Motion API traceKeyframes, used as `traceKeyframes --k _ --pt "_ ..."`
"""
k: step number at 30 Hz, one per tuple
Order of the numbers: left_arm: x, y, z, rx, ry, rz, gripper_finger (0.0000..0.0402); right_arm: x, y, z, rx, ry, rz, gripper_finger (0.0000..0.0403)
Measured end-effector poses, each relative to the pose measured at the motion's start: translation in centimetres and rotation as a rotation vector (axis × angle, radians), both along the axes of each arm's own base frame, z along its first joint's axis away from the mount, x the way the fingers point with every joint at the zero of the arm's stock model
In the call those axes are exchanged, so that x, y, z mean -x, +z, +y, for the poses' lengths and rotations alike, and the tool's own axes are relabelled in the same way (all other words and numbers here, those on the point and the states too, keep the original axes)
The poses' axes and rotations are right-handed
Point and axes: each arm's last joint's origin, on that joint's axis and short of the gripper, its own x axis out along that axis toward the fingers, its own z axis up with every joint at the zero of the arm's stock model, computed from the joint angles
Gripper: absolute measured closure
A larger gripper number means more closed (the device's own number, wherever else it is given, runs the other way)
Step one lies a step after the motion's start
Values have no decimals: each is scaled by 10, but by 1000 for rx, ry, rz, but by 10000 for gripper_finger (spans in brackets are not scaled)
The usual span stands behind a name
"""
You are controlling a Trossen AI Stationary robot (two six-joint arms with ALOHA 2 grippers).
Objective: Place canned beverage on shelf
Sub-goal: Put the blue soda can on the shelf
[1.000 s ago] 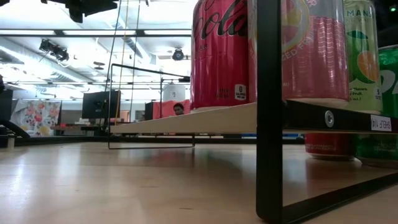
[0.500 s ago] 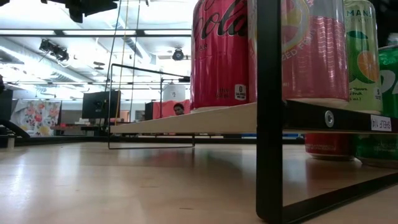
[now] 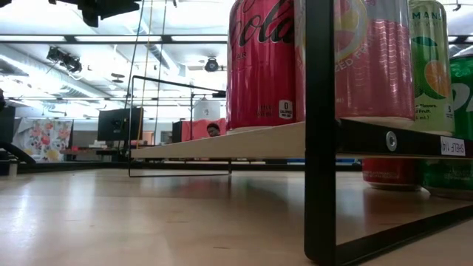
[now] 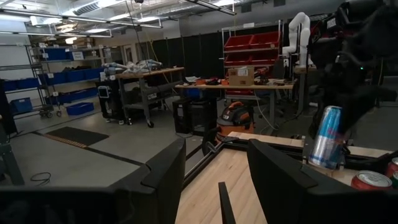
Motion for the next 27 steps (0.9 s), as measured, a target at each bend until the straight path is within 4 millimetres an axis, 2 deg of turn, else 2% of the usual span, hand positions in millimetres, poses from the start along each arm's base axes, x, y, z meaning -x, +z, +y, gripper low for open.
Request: traceKeyframes --k 7,16,21,27 --pt "0 0 0 0 0 -1 219 -25 1 2 -33 85 -140 147" --pt "0 0 0 -1 0 0 219 -80 -18 12 -127 258 -269 147" --pt "0 0 0 -1 0 0 219 -104 -27 13 -166 313 -257 147" --pt "0 0 0 -2 0 1 219 -134 -3 18 -120 385 -228 147"
